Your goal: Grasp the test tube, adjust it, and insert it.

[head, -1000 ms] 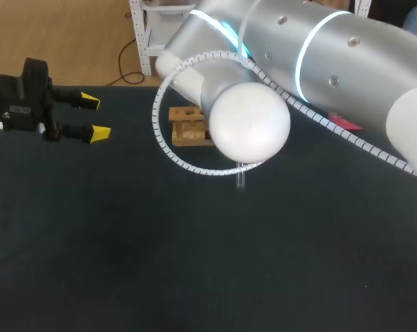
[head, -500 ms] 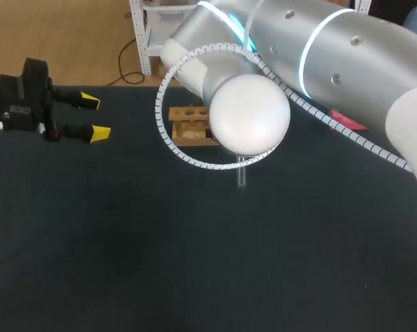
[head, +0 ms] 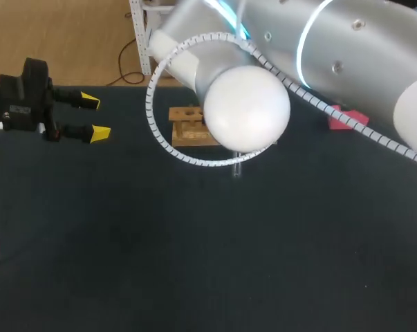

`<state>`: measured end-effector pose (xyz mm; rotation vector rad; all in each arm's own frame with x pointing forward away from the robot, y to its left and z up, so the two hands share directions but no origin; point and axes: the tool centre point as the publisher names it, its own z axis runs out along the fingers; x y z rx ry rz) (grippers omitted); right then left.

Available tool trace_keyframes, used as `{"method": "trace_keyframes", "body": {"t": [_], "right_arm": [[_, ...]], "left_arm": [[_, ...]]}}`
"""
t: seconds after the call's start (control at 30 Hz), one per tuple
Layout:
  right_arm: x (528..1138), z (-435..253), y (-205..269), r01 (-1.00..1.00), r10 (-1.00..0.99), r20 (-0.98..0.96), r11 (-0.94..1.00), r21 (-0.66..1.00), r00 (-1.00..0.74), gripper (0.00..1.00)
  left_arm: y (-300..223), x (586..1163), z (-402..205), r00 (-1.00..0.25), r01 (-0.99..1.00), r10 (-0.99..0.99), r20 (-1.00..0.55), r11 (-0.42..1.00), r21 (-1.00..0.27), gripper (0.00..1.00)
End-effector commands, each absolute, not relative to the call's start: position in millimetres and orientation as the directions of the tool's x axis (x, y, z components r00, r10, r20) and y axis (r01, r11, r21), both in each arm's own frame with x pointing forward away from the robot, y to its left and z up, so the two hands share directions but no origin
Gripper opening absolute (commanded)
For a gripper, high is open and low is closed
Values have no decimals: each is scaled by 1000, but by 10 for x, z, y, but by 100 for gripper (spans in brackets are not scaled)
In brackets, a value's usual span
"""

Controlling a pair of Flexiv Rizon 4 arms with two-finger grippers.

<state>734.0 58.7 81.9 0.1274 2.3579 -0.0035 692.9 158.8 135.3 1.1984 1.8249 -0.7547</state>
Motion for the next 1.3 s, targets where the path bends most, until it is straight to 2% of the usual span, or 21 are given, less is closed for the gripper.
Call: {"method": "trace_keyframes", "body": {"t": [0.03, 0.93, 1.3], "right_arm": [[7106, 967, 467, 59, 102, -797, 995, 84, -596, 0], [7385, 1497, 592, -141, 157, -946, 969, 203, -283, 0], [7655, 1527, 652, -181, 134, -968, 968, 173, -211, 0]], "left_arm": [[1598, 6925, 1337, -218, 928, 441, -871, 370, -45, 100], [1598, 6925, 1337, -218, 928, 441, -871, 370, -45, 100], [1598, 6925, 1337, -218, 928, 441, -871, 370, -45, 100]]}}
